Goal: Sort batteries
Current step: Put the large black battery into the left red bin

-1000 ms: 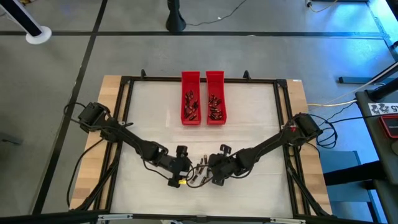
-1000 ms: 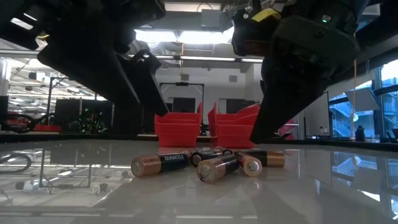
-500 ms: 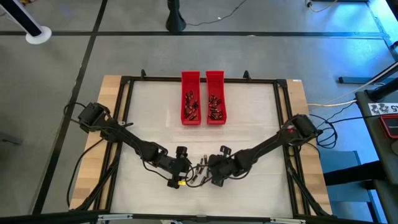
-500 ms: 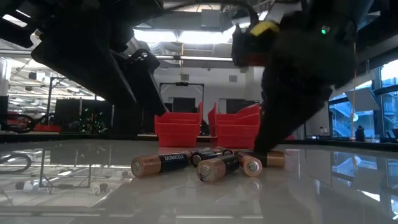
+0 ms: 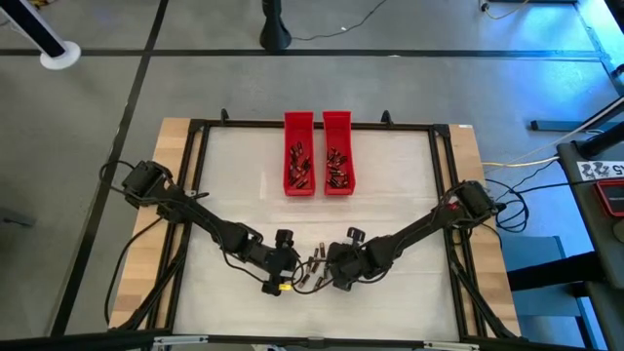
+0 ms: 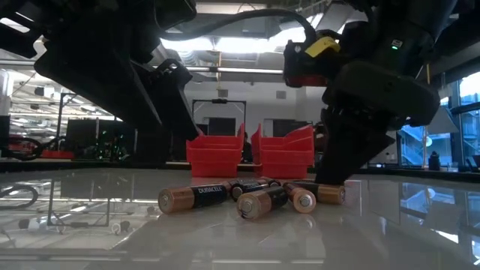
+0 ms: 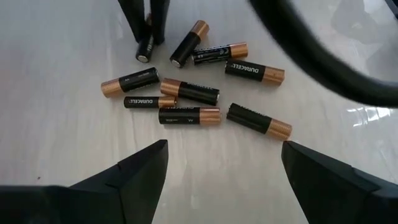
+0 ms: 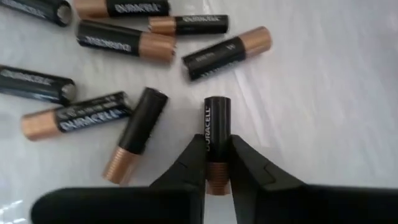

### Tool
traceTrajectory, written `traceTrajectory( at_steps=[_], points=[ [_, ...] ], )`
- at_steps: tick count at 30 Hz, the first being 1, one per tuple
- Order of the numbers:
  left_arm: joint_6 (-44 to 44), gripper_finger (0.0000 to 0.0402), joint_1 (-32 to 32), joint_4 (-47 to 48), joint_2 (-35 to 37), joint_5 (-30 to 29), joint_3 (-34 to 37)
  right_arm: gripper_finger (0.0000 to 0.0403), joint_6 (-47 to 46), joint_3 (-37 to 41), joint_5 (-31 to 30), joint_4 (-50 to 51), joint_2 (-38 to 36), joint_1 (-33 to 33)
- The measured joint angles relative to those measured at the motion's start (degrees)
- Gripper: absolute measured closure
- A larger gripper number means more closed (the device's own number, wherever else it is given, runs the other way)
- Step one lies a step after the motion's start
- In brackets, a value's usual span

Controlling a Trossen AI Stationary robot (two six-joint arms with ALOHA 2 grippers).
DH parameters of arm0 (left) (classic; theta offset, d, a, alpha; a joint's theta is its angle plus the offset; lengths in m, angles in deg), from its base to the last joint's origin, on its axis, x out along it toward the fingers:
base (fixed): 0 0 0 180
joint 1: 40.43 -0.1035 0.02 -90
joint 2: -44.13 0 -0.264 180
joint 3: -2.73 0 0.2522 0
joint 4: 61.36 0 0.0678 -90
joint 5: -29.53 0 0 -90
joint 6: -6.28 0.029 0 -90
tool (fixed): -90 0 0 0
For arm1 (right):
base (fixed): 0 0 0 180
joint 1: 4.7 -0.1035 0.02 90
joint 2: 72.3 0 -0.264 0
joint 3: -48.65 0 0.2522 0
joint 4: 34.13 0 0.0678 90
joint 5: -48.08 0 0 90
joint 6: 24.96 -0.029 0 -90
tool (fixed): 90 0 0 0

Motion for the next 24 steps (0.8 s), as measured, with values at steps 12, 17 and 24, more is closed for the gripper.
traceTrajectory(
  at_steps=[12, 17, 24],
  points=[
    [-0.9, 0.0101, 0.0, 2.6, 0.1, 0.0, 0.0, 0.0364, 3.7, 0.7, -5.0, 4.1, -7.4, -0.9],
    [-1.0, 0.0101, 0.4, 4.1, 0.1, 0.0, 0.0, 0.0364, 4.8, 0.6, -10.9, 8.9, -13.8, -0.7],
    [-1.3, 0.0101, 0.7, 5.6, 0.1, -0.4, 0.0, 0.0364, 12.6, 0.5, -15.9, 6.8, -20.9, 2.7]
  ],
)
